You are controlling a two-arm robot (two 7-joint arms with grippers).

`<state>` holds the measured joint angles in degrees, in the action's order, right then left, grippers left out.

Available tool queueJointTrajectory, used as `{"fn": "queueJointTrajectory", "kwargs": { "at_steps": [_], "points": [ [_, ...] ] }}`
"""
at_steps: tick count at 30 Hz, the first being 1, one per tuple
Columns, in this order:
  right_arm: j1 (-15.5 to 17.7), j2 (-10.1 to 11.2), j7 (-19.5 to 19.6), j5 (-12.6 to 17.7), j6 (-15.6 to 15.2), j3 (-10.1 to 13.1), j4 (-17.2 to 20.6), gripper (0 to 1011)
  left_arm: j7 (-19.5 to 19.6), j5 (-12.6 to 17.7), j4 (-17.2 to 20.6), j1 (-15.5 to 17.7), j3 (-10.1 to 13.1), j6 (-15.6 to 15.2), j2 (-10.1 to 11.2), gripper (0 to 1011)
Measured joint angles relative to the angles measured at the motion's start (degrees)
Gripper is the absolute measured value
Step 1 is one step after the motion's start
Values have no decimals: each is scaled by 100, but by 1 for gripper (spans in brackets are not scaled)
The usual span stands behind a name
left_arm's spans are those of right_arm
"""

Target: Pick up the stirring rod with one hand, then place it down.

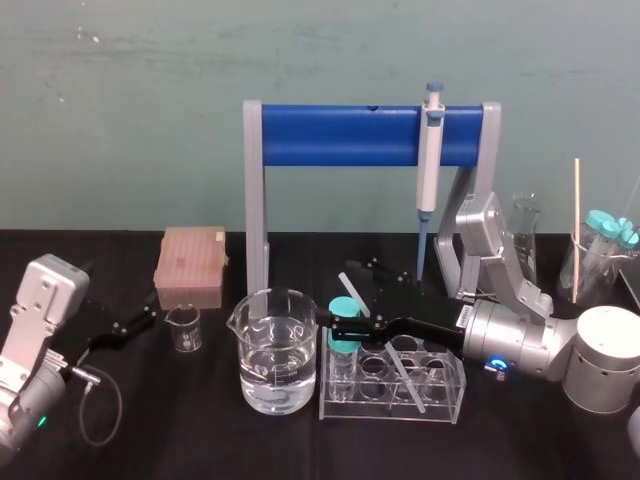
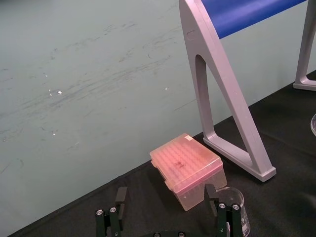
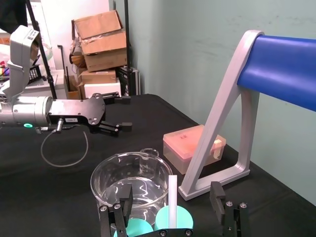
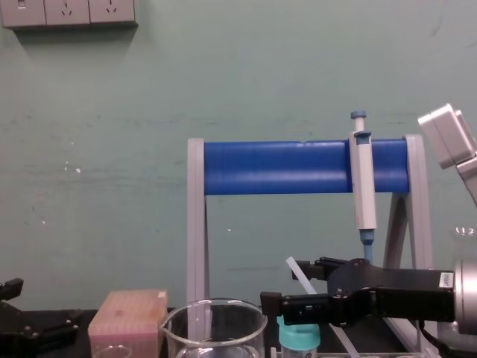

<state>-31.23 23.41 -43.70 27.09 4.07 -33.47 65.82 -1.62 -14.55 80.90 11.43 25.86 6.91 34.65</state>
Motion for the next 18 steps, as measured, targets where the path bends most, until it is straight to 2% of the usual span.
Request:
{"fn": "queueJointTrajectory", "kwargs": {
  "at_steps": [11,16,18],
  "points": [
    [4,5,9,8,-2,6,7,990,0,0,0,0,0,0,0,1000],
    [7,7,12,13,-5,9,10,908,0,0,0,0,0,0,0,1000],
    [7,8,14,15,-6,10,12,838,0,0,0,0,0,0,0,1000]
  ]
}}
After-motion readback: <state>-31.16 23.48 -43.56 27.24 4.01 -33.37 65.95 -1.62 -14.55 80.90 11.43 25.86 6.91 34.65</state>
